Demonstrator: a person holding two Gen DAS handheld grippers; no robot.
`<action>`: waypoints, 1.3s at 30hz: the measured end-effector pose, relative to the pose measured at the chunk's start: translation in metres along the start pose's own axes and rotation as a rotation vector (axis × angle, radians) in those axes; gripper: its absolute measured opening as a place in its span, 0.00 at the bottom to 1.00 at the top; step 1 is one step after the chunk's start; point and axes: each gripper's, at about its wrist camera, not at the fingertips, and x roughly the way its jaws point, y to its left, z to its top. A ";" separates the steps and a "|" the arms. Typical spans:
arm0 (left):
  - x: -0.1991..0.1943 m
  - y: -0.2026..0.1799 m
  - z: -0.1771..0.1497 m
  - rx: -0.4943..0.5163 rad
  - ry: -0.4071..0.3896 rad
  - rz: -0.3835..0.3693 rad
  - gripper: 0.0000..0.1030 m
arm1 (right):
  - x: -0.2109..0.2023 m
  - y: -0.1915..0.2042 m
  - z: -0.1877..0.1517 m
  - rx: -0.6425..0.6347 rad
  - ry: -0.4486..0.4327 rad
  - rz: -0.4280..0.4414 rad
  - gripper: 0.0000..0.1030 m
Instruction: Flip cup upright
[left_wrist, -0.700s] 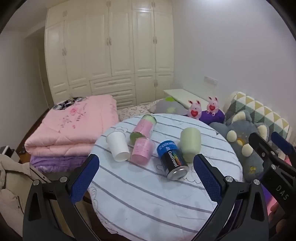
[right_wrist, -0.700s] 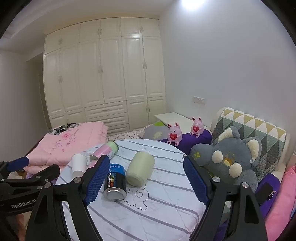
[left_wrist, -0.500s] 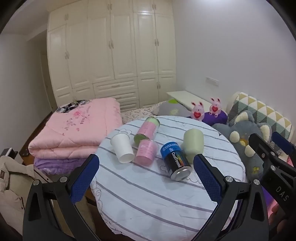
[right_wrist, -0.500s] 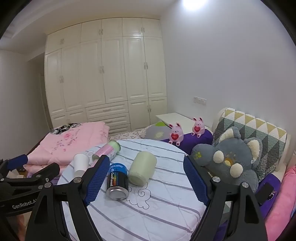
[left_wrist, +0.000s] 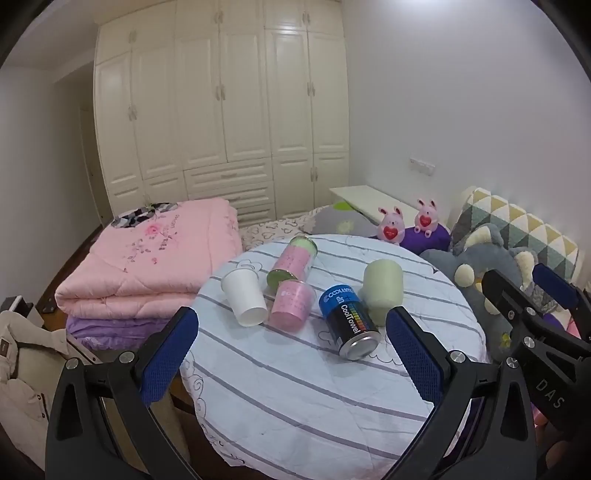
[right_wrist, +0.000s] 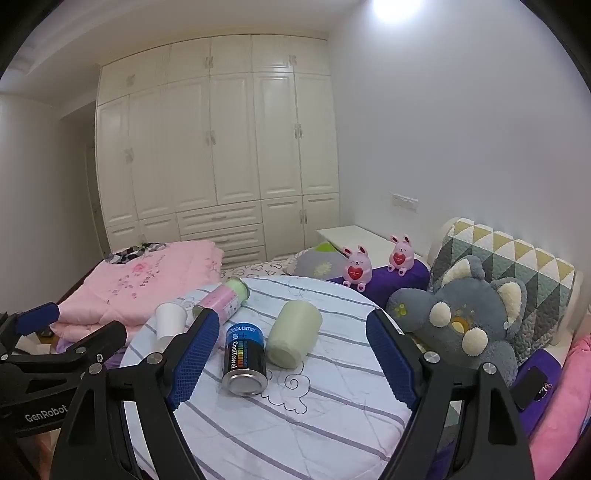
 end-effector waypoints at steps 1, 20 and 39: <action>0.000 0.001 0.000 0.000 -0.001 -0.001 1.00 | 0.000 0.001 0.000 -0.001 -0.001 0.000 0.81; -0.006 0.007 0.000 -0.010 -0.021 0.005 1.00 | -0.004 0.007 0.001 -0.015 -0.021 0.001 0.81; -0.004 0.009 0.003 -0.003 -0.007 0.006 1.00 | 0.000 0.006 -0.001 -0.012 -0.008 0.000 0.81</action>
